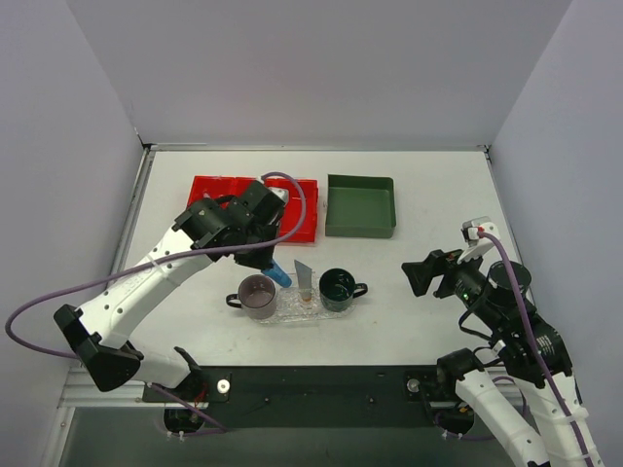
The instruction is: Prepare toiletry sets of a toothbrush and toothpaste on the tray
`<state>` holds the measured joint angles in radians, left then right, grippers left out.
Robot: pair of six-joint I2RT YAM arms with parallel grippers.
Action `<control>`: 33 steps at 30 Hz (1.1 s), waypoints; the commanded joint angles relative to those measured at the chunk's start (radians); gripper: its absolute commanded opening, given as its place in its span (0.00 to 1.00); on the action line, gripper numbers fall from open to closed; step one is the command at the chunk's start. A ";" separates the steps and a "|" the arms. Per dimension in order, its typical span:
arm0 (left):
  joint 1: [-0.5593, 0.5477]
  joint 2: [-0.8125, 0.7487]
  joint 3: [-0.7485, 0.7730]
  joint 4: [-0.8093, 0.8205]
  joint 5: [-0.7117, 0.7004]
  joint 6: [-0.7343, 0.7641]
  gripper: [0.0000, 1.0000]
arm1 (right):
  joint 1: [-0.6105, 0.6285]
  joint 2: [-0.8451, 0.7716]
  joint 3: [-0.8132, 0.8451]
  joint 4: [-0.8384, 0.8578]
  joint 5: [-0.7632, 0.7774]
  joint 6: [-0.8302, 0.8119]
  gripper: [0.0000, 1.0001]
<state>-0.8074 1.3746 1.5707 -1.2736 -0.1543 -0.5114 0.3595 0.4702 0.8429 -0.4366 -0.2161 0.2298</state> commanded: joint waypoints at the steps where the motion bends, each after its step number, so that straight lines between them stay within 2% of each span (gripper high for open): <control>1: -0.012 0.006 0.051 0.048 -0.031 -0.012 0.00 | -0.005 -0.010 -0.007 0.016 0.015 -0.014 0.73; 33: -0.029 0.073 0.026 0.085 -0.065 0.008 0.00 | -0.005 -0.019 -0.013 0.013 0.011 -0.010 0.73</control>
<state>-0.8318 1.4479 1.5715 -1.2228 -0.2028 -0.5117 0.3595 0.4595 0.8375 -0.4385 -0.2161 0.2298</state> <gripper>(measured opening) 0.035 0.732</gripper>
